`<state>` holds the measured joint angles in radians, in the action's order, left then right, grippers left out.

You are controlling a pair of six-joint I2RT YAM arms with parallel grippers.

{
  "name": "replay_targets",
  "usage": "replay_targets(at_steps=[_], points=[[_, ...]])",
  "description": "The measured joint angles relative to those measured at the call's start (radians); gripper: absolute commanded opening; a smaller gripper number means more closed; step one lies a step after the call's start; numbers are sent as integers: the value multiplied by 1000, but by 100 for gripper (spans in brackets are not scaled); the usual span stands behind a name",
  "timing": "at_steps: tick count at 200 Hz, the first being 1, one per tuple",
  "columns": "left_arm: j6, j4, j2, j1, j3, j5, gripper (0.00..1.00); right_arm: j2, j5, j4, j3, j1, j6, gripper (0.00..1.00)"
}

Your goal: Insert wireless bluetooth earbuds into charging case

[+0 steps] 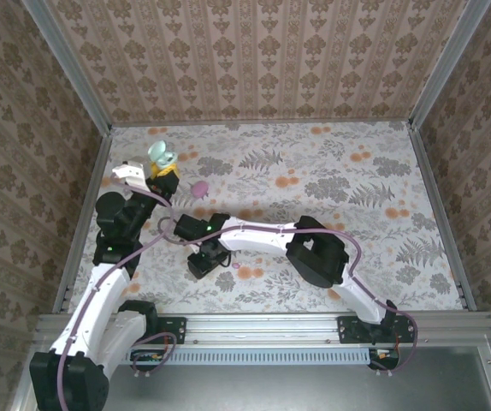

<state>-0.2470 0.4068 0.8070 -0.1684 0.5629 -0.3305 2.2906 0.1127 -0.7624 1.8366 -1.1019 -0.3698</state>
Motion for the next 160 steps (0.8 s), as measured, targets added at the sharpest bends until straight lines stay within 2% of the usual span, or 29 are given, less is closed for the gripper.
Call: replay_targets(at_steps=[33,81,160], points=[[5,-19,0,0,-1,3,31,17,-32,-32,31,-7,13,42],[5,-21,-2,0,-2,3,31,35,-55,-68,67,-12,23,43],[6,-23,-5,0,-2,-2,31,48,-84,-85,87,-15,30,30]])
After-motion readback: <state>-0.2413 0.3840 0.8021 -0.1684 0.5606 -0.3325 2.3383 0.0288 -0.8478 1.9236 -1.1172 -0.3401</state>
